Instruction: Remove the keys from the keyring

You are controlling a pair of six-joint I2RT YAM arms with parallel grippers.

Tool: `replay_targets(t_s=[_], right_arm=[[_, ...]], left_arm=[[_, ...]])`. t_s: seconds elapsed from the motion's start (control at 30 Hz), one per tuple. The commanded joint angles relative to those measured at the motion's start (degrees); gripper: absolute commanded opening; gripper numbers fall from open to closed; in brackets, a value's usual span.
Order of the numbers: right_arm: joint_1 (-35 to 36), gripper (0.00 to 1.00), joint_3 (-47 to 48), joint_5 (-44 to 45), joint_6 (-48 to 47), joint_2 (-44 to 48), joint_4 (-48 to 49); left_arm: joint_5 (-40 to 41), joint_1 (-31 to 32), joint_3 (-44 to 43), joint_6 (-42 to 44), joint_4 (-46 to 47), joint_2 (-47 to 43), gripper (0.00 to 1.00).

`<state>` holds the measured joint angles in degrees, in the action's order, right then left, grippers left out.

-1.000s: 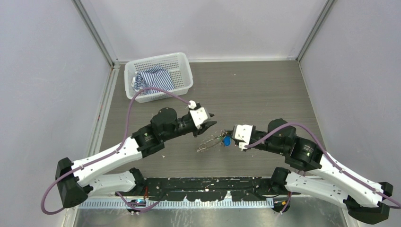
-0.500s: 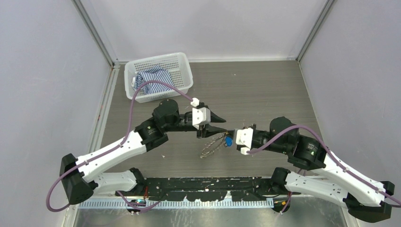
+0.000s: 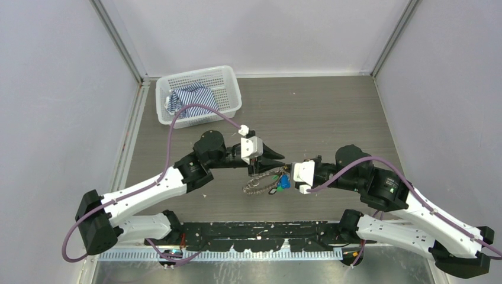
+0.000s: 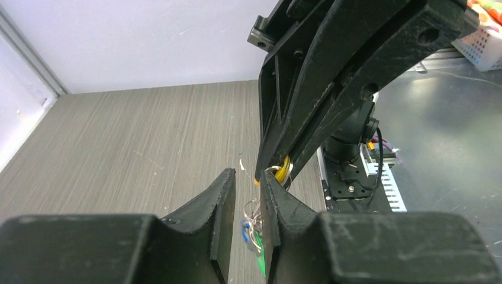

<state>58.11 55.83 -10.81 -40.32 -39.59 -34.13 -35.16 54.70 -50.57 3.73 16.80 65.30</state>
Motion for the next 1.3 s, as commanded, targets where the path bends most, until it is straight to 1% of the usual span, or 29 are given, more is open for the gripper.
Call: replay_targets(t_s=[0.0,0.07,0.1,0.17,0.23,0.3,0.4,0.53,0.57,0.6,0.67,0.8,0.93,1.0,1.03,1.07,1.1,1.13,1.17,1.2,1.27], right_arm=[[0.32,0.01,4.14,-1.68,0.04,2.22,11.67],[0.3,0.01,3.98,-1.52,0.06,2.47,11.09],[0.32,0.01,3.89,-1.49,0.19,2.57,11.09],[0.3,0.01,3.56,-1.5,0.39,3.11,11.6],[0.3,0.01,3.68,-1.55,0.45,3.34,12.09],[0.3,0.01,4.47,-2.17,0.5,2.83,11.65],[0.31,0.01,5.99,-3.8,1.24,1.98,10.65],[0.28,0.01,6.27,-4.31,1.48,2.19,10.98],[0.3,0.01,6.3,-4.37,1.4,2.14,10.9],[0.34,0.01,6.38,-4.46,1.38,2.12,10.89],[0.32,0.01,6.24,-3.96,0.59,1.9,11.05],[0.27,0.01,5.99,-1.81,-0.97,1.94,12.03],[0.3,0.01,6.95,0.18,-1.99,0.68,10.95],[0.33,0.01,6.48,-0.12,-1.42,0.71,12.35],[0.3,0.01,6.22,-0.25,-0.82,0.79,12.99],[0.29,0.01,5.89,-0.19,-0.32,0.94,13.76],[0.3,0.01,5.22,0.16,0.61,1.35,14.95],[0.34,0.01,4.14,0.5,2.35,1.84,16.82],[0.34,0.01,2.87,0.68,3.57,2.27,18.61],[0.31,0.01,1.7,0.98,4.66,2.46,20.07],[0.32,0.01,0.39,2.66,5.65,2.3,20.46]], left_arm=[[7.92,0.53,4.8,-2.19,4.34,-3.63,0.26],[12.55,0.5,6.41,-2.75,6.37,-5.66,0.31],[13.29,0.5,6.62,-2.75,5.97,-6.26,0.34],[10.51,0.5,6.07,-1.79,3.21,-6.02,0.37],[5.64,0.5,4.67,-2.3,0.7,-4.43,0.38],[2.24,0.52,4.13,-4.14,1.43,-2.72,0.37],[3.48,0.53,3.92,-6.16,3.22,-0.97,0.26],[1.48,0.63,3.6,-8.7,5.02,-0.05,0.21],[1.34,0.73,3.3,-9.04,4.6,0.4,0.16],[0.84,0.84,2.9,-9.24,3.83,0.9,0.09],[0.47,1.59,2.88,-9.48,3.24,1.89,0.07],[2.79,3.79,1.13,-7.67,-4.25,3.47,0.03],[5.61,5.3,1.81,-7.76,-8.67,3.02,0.02],[5.91,5.5,1.44,-7.73,-11.43,2.93,0.02],[7.55,5.58,1.17,-7.69,-12.84,2.59,0.02],[11.47,5.55,1.09,-7.68,-13.74,2.11,0.03],[16.68,5.58,1.32,-7.79,-14.15,1.27,0.06],[22.04,5.59,1.95,-8.27,-13.98,0.2,0.13],[25.16,5.52,3.14,-8.51,-12.9,-1.17,0.24],[25.82,5.49,4.59,-7.46,-10.08,-2.79,0.35],[28.74,5.43,8.29,-7.05,-3.88,-6.68,0.5]])
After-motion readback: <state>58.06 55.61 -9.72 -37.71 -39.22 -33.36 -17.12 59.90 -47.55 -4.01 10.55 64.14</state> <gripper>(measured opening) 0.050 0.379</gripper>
